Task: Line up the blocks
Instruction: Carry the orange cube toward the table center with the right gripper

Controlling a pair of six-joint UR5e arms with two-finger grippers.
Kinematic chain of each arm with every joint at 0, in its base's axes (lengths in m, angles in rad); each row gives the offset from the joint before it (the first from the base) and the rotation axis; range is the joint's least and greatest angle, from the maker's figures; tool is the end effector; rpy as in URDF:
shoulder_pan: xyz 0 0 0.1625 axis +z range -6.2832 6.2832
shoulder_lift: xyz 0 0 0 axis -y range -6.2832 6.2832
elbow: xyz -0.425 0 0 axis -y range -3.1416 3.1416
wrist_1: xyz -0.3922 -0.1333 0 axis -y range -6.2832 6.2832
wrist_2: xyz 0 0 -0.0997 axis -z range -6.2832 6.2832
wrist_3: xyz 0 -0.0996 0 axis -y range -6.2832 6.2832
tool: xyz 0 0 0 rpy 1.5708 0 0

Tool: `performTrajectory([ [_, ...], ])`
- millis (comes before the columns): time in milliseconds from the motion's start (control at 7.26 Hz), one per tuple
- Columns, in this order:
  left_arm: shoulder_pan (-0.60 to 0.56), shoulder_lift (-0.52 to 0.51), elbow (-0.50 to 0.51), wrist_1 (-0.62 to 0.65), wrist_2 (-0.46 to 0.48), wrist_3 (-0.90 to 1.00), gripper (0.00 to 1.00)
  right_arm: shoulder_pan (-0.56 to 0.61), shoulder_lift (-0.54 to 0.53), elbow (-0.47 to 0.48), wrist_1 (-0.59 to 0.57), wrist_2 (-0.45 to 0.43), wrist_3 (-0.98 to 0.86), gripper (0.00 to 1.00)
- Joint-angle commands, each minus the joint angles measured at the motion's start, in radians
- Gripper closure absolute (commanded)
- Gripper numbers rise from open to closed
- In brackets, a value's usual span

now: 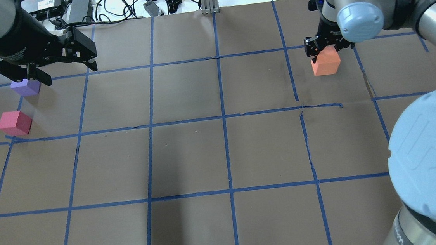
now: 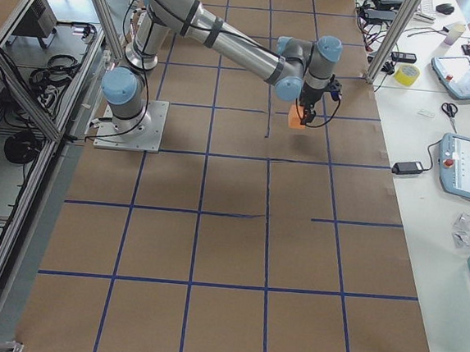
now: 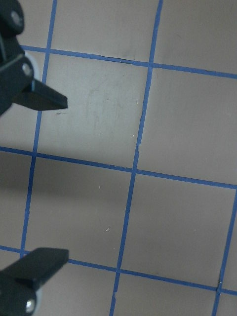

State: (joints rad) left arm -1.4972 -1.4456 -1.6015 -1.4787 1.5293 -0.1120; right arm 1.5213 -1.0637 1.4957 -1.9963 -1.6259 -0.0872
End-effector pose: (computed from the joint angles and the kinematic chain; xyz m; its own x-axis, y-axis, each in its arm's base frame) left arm -0.1037 -0.4627 0.5419 -0.9827 -0.1749 0.0612 -0.1832 0.9665 -0.1798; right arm 0.0949 -0.6671 0.2697 -0.9978 -0.0381 0.0543 -0.0376 0.9992 0.0113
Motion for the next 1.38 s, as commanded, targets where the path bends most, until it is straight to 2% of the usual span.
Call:
performTrajectory([
  [0,0.0,0.001,0.0,0.0,0.0,-0.001,0.0,0.191,0.013,-0.032,-0.012,0.056,0.312,1.0],
  [413,0.0,0.001,0.0,0.0,0.0,0.0,0.0,0.33,0.123,-0.133,-0.047,0.104,0.405,1.0],
  [689,0.0,0.001,0.0,0.0,0.0,0.0,0.0,0.378,0.186,-0.137,-0.142,0.106,0.405,1.0],
  [964,0.0,0.001,0.0,0.0,0.0,0.0,0.0,0.407,0.217,-0.155,-0.173,0.106,0.414,0.99],
  [1102,0.0,0.001,0.0,0.0,0.0,-0.001,0.0,0.422,0.231,-0.166,-0.173,0.106,0.434,0.95],
  [1240,0.0,0.001,0.0,0.0,0.002,0.0,0.0,0.431,0.237,-0.166,-0.176,0.104,0.437,0.46],
])
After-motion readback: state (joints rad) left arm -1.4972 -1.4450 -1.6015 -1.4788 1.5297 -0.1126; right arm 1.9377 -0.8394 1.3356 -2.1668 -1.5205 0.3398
